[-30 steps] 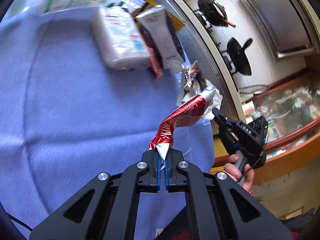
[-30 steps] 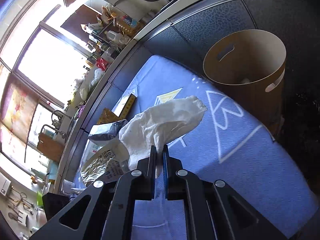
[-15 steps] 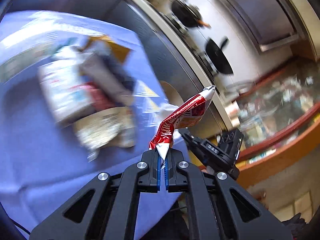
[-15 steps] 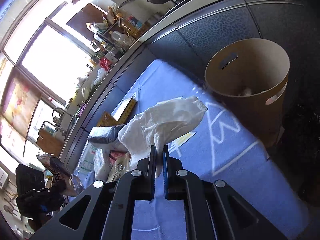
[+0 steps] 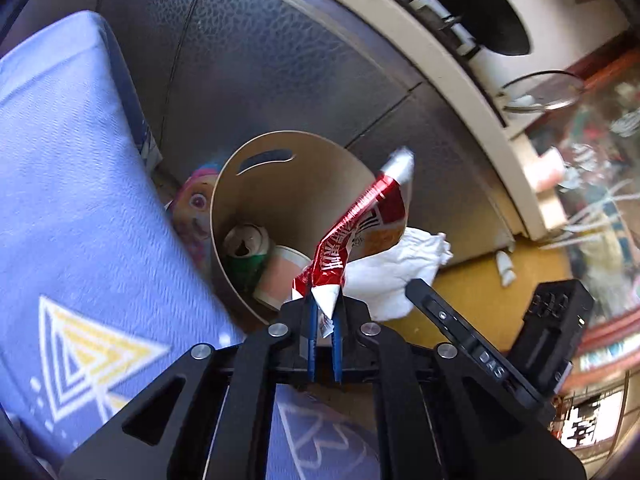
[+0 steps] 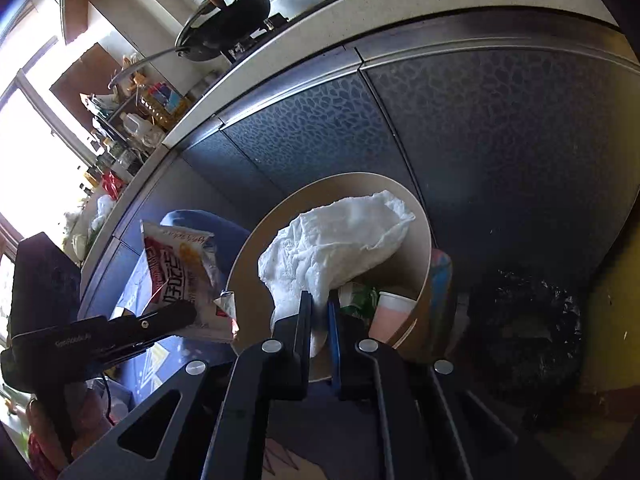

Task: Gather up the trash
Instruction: 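Release the wrapper and tissue from both tools into the wastebasket, then grasp the white tissue pack with left tool while right tool grasps the snack bag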

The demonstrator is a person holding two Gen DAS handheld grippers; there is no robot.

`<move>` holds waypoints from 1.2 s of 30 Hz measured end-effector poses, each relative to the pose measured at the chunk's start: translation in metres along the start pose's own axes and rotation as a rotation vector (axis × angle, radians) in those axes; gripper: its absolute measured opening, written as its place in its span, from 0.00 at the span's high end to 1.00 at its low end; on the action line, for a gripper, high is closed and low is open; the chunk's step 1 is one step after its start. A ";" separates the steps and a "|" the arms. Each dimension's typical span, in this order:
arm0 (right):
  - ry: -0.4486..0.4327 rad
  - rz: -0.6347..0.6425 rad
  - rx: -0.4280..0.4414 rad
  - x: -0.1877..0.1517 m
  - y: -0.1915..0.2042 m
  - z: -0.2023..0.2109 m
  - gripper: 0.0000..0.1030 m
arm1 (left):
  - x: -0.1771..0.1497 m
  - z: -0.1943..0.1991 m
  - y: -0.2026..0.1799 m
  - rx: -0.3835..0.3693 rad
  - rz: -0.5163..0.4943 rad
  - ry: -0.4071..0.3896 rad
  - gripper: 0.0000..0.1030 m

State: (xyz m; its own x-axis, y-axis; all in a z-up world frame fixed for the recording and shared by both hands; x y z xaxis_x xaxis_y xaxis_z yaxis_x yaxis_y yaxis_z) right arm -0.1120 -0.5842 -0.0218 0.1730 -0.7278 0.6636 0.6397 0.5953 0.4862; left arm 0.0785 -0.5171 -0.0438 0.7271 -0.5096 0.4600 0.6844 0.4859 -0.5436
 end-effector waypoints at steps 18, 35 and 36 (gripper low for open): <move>-0.123 0.088 0.128 -0.010 0.052 0.055 0.49 | -0.065 0.127 -0.029 -0.078 -0.136 -0.236 0.44; 0.234 0.296 0.320 -0.157 0.202 0.022 0.54 | -0.177 0.300 0.179 0.214 0.232 -0.404 0.38; 0.247 0.300 0.307 -0.163 0.205 0.017 0.54 | -0.171 0.296 0.186 0.236 0.259 -0.396 0.36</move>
State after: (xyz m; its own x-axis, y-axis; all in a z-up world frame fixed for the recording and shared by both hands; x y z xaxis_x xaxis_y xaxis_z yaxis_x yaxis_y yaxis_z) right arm -0.0213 -0.3376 -0.0207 0.5122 -0.5455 0.6634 0.2902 0.8369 0.4641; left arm 0.0971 -0.1292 -0.0161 0.8073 -0.0665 0.5863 0.4397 0.7305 -0.5225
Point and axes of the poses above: each gripper's, at about its wrist camera, not at the fingertips, and z roughly against the way its jaws point, y to its left, x to its top, the point moved 1 cm from there along -z, roughly the way its jaws point, and after that the axes turned 9 degrees about -y, right-handed, at the moved point
